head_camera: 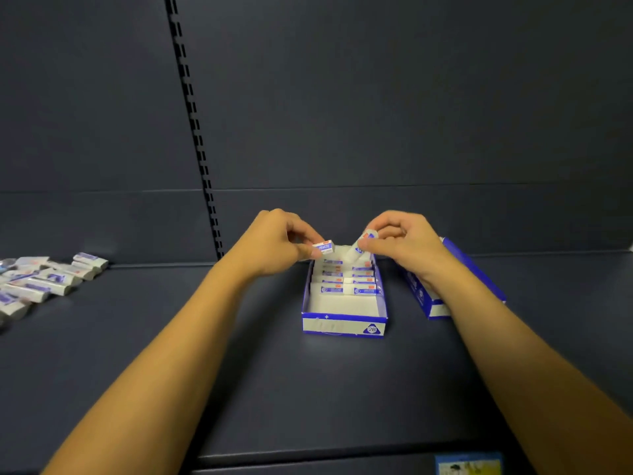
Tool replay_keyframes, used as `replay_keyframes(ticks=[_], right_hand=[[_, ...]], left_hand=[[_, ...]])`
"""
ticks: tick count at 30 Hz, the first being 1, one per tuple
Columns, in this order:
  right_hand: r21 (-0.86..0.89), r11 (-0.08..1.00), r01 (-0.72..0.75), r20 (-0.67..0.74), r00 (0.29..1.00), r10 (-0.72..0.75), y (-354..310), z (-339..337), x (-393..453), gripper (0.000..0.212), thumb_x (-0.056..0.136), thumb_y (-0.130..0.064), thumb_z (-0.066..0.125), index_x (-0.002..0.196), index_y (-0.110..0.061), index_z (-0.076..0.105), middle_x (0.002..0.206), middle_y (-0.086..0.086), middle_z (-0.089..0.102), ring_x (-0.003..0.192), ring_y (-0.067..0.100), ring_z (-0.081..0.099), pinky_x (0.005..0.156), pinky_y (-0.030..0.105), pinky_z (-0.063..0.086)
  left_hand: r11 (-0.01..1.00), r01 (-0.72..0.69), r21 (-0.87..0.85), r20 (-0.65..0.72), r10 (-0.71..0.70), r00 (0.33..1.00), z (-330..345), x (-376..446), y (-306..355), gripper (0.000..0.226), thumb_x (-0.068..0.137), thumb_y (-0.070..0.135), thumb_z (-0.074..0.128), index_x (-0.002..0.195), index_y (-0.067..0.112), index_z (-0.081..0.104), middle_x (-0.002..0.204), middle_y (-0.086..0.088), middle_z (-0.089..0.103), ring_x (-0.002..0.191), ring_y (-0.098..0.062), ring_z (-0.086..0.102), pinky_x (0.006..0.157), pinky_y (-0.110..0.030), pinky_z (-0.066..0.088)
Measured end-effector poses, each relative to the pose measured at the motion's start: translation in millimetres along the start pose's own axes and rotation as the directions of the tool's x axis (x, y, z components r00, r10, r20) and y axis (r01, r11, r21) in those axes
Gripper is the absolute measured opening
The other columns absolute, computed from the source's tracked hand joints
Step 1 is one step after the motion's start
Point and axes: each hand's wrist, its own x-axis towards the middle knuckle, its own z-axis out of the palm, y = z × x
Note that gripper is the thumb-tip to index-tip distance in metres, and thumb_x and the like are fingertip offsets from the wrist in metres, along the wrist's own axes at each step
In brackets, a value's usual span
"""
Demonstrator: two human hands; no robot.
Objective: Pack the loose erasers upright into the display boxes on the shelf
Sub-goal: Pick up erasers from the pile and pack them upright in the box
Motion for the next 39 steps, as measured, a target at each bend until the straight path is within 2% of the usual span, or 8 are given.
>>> replay_keyframes(ticks=[4, 8, 12, 16, 19, 30, 34, 39], right_hand=[[-0.016, 1.0, 0.018, 0.013, 1.0, -0.017, 11, 4, 7, 0.016, 0.08, -0.012, 0.082, 0.086, -0.017, 0.068, 0.084, 0.006, 0.077, 0.086, 0.023, 0.075, 0.081, 0.046, 0.061], [-0.08, 0.997, -0.002, 0.016, 1.0, 0.003, 15, 2, 8, 0.017, 0.08, -0.019, 0.083, 0.087, -0.016, 0.068, 0.078, 0.001, 0.076, 0.084, 0.018, 0.075, 0.062, 0.029, 0.056], [-0.111, 0.994, 0.021, 0.03, 0.999, -0.017, 17, 4, 8, 0.018, 0.079, -0.017, 0.084, 0.088, -0.014, 0.068, 0.076, 0.003, 0.076, 0.082, 0.019, 0.075, 0.08, 0.044, 0.06], [-0.107, 0.994, 0.012, 0.031, 0.999, -0.009, 20, 3, 5, 0.019, 0.079, -0.017, 0.084, 0.089, -0.013, 0.068, 0.077, 0.004, 0.076, 0.081, 0.019, 0.075, 0.083, 0.049, 0.059], [-0.112, 0.994, -0.004, 0.013, 1.0, 0.006, 20, 1, 2, 0.019, 0.08, -0.017, 0.083, 0.09, -0.011, 0.068, 0.078, 0.004, 0.076, 0.083, 0.018, 0.075, 0.083, 0.047, 0.059], [-0.158, 0.986, -0.045, -0.014, 0.999, 0.043, 22, 1, -5, 0.022, 0.08, -0.022, 0.083, 0.091, -0.014, 0.067, 0.074, -0.001, 0.076, 0.082, 0.012, 0.074, 0.07, 0.031, 0.056], [-0.226, 0.973, -0.045, 0.049, 0.997, 0.058, 22, 6, -7, 0.026, 0.077, -0.025, 0.086, 0.091, -0.017, 0.066, 0.079, -0.002, 0.076, 0.083, 0.011, 0.074, 0.068, 0.032, 0.058], [-0.385, 0.923, 0.005, 0.117, 0.992, 0.044, 20, 14, -9, 0.027, 0.078, -0.03, 0.085, 0.093, -0.022, 0.065, 0.087, -0.008, 0.073, 0.061, -0.011, 0.061, 0.048, 0.009, 0.041]], left_hand=[[0.997, -0.02, 0.074, 0.026, 0.018, 0.999, 21, -5, 0, 0.016, 0.082, 0.024, 0.082, 0.097, 0.028, 0.081, 0.091, 0.013, 0.07, 0.079, -0.008, 0.061, 0.068, -0.017, 0.043], [0.994, -0.032, 0.106, 0.065, 0.025, 0.998, 39, -7, -1, 0.02, 0.082, 0.028, 0.082, 0.101, 0.027, 0.08, 0.092, 0.016, 0.067, 0.084, -0.004, 0.059, 0.068, -0.011, 0.038], [0.989, -0.046, 0.141, 0.029, 0.043, 0.999, 42, -7, -6, 0.019, 0.082, 0.031, 0.081, 0.101, 0.027, 0.08, 0.089, 0.019, 0.065, 0.084, -0.003, 0.058, 0.067, -0.009, 0.038], [0.983, -0.035, 0.181, 0.089, 0.019, 0.996, 47, -8, -11, 0.019, 0.082, 0.035, 0.081, 0.1, 0.031, 0.08, 0.097, 0.016, 0.071, 0.089, -0.005, 0.06, 0.075, -0.019, 0.049], [0.977, -0.038, 0.209, 0.123, 0.012, 0.992, 51, -9, -12, 0.021, 0.081, 0.036, 0.082, 0.101, 0.031, 0.079, 0.097, 0.016, 0.072, 0.088, -0.005, 0.058, 0.071, -0.015, 0.042], [0.964, -0.061, 0.257, 0.132, 0.027, 0.991, 56, -11, -9, 0.019, 0.079, 0.032, 0.083, 0.098, 0.03, 0.08, 0.102, 0.015, 0.068, 0.095, -0.007, 0.054, 0.081, -0.025, 0.048], [0.967, -0.028, 0.252, 0.145, -0.009, 0.989, 56, -13, -5, 0.019, 0.081, 0.029, 0.081, 0.1, 0.028, 0.079, 0.106, 0.012, 0.066, 0.092, -0.008, 0.058, 0.074, -0.021, 0.046], [0.975, -0.002, 0.223, 0.188, -0.041, 0.981, 52, -15, -3, 0.022, 0.087, 0.019, 0.074, 0.108, 0.025, 0.078, 0.117, 0.008, 0.065, 0.098, -0.009, 0.058, 0.077, -0.018, 0.048]])
